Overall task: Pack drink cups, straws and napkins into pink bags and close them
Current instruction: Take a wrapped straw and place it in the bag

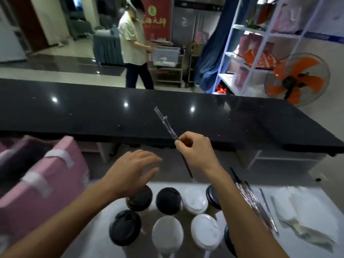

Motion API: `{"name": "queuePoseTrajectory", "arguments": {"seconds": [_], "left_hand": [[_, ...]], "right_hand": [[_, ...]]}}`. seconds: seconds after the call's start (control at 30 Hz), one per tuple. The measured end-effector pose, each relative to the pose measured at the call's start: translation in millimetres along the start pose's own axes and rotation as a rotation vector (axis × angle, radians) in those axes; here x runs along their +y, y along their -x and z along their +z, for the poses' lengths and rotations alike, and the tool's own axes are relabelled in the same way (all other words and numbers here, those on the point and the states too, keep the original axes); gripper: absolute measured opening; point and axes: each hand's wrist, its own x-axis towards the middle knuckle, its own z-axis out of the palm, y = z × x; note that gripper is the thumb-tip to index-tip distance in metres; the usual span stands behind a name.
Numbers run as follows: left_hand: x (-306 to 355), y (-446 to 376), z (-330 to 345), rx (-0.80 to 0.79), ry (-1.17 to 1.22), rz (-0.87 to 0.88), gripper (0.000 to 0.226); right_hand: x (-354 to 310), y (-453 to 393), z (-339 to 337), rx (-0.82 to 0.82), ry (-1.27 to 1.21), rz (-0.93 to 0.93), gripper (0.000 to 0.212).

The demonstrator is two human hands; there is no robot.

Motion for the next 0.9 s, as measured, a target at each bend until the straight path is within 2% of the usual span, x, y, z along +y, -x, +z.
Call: {"name": "queuePoseTrajectory", "arguments": {"seconds": [0.2, 0.3, 0.4, 0.5, 0.53, 0.6, 0.7, 0.9], "left_hand": [[-73.0, 99.6, -78.6, 0.169, -0.08, -0.194, 0.033], [-109.5, 151.8, -109.3, 0.239, -0.136, -0.287, 0.033], [-151.2, 200.1, -126.1, 0.249, -0.158, -0.379, 0.029], [-183.2, 236.0, -128.7, 0.208, -0.195, -0.452, 0.03], [-189.7, 245.9, -128.5, 0.201, -0.198, -0.468, 0.028], [-198.2, 262.2, -127.0, 0.18, -0.206, -0.49, 0.021], [-205.3, 278.7, -128.0, 0.125, -0.215, -0.513, 0.024], [-215.8, 290.3, -139.7, 0.131, -0.2, -0.45, 0.031]], "right_hand": [[-97.7, -23.5, 104.0, -0.323, 0.094, -0.211, 0.011], [-139.0, -36.9, 155.9, -0.408, 0.326, -0.471, 0.009], [-172.4, -56.5, 210.8, -0.366, 0.557, -0.806, 0.011], [-195.1, -74.4, 261.2, -0.329, 0.79, -0.984, 0.051], [-201.4, -79.3, 275.9, -0.324, 0.831, -1.025, 0.057], [-213.4, -84.9, 298.9, -0.306, 0.863, -1.118, 0.05], [-221.0, -92.7, 322.4, -0.311, 0.913, -1.2, 0.039], [-225.3, -83.1, 353.8, -0.485, 0.933, -1.31, 0.022]]}}
